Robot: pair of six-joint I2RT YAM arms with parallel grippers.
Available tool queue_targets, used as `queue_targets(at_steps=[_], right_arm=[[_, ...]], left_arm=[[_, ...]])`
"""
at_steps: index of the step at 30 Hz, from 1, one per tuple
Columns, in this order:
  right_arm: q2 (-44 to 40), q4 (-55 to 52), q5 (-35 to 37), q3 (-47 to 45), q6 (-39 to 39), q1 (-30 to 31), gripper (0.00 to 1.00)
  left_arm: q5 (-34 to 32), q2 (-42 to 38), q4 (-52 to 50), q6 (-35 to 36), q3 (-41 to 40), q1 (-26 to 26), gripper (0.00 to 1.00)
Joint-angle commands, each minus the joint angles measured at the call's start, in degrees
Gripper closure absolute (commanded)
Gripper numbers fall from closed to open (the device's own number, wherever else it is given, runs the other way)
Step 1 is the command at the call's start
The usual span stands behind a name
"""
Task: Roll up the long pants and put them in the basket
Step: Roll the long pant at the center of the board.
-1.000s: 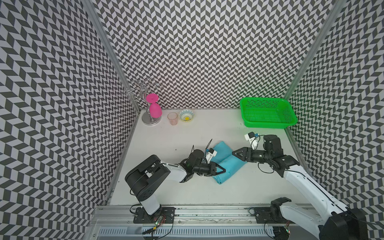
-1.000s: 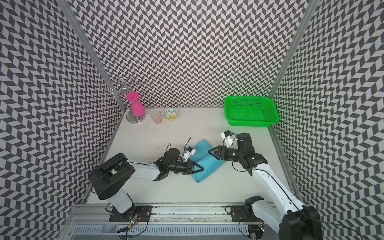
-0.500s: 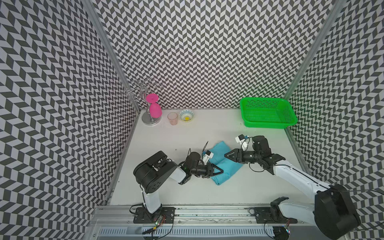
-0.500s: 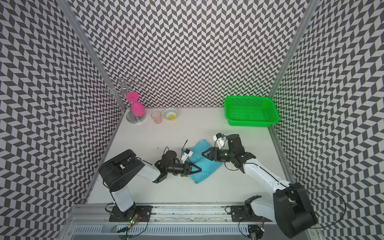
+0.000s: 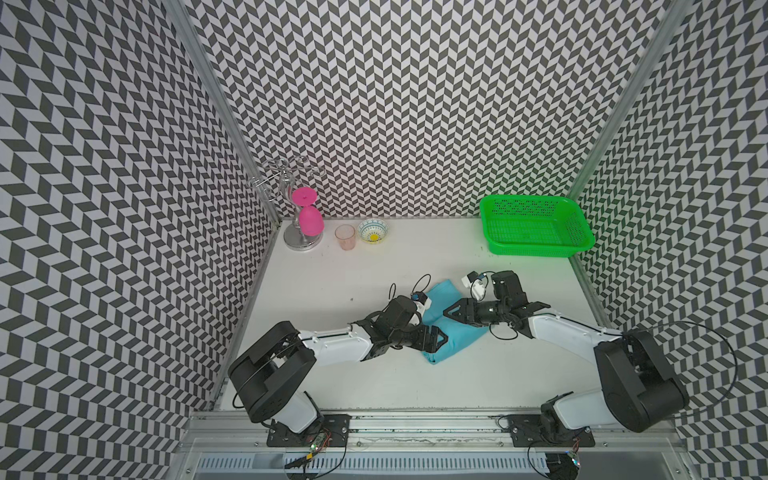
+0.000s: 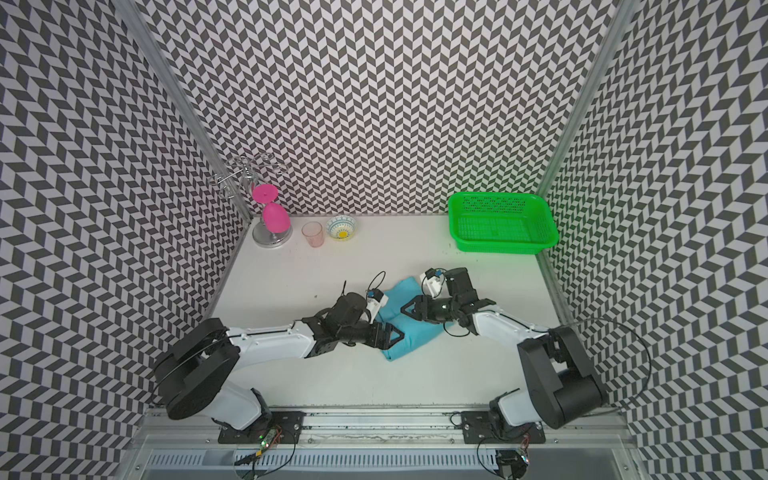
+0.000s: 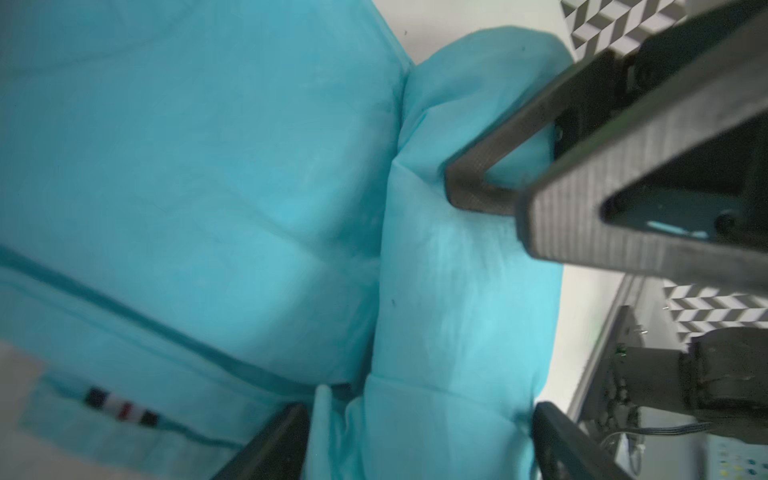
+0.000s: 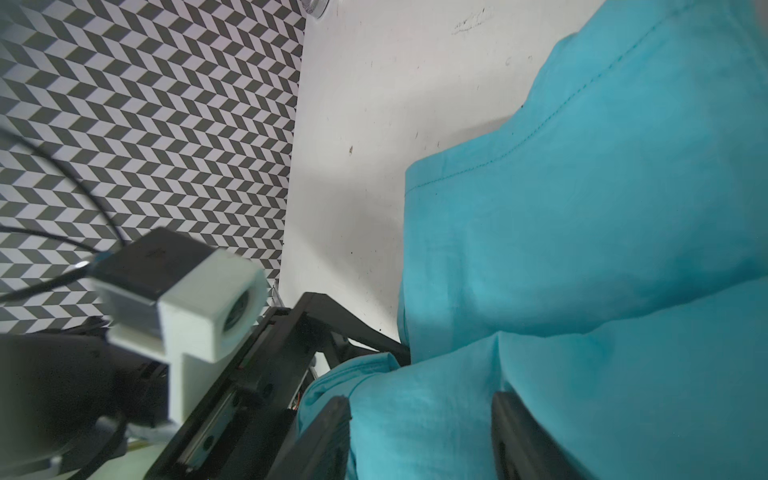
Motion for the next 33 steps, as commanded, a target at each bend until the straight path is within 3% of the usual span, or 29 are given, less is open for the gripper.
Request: queue_targets(at_steps=[1,4,7,15,19,24,33], right_arm=[[2.1,-1.4,2.9,0.7,-2.4,0.2,0.42],[3.5,-1.8,2.7,1.1,-2.9,0.2,0.42],[4.7,-2.6,2.5,1.8,-3.8,0.2,0.42],[7.1,-3.9,2.6,2.9,-5.1,0.1,0.42],[7.3,-3.0,2.6,2.7,-5.1,0.1,0.42],[8.3,-4.2,3.0,3.7,-6.1,0.1,0.42],[9.3,-4.1,2.7,3.8,-6.6,0.0,0.43]], left_arm=[[-13.0,-5.3,-13.8,11.6,3.5,-1.5,0.06],[-18.1,-9.9,-15.0,17.9,5.3,-4.9,0.0],[-23.8,-12.3,-14.7,25.0,7.0,-11.5,0.0],[-32.6,-7.1,-12.8,32.1,9.7,-22.5,0.0],[-36.8,-3.3,-7.6,37.4,7.6,-22.2,0.0],[-37.0,1.1,-6.2,36.0,9.4,-21.6,0.0],[-45.6,6.6,1.4,38.5,3.7,-22.6,0.0]])
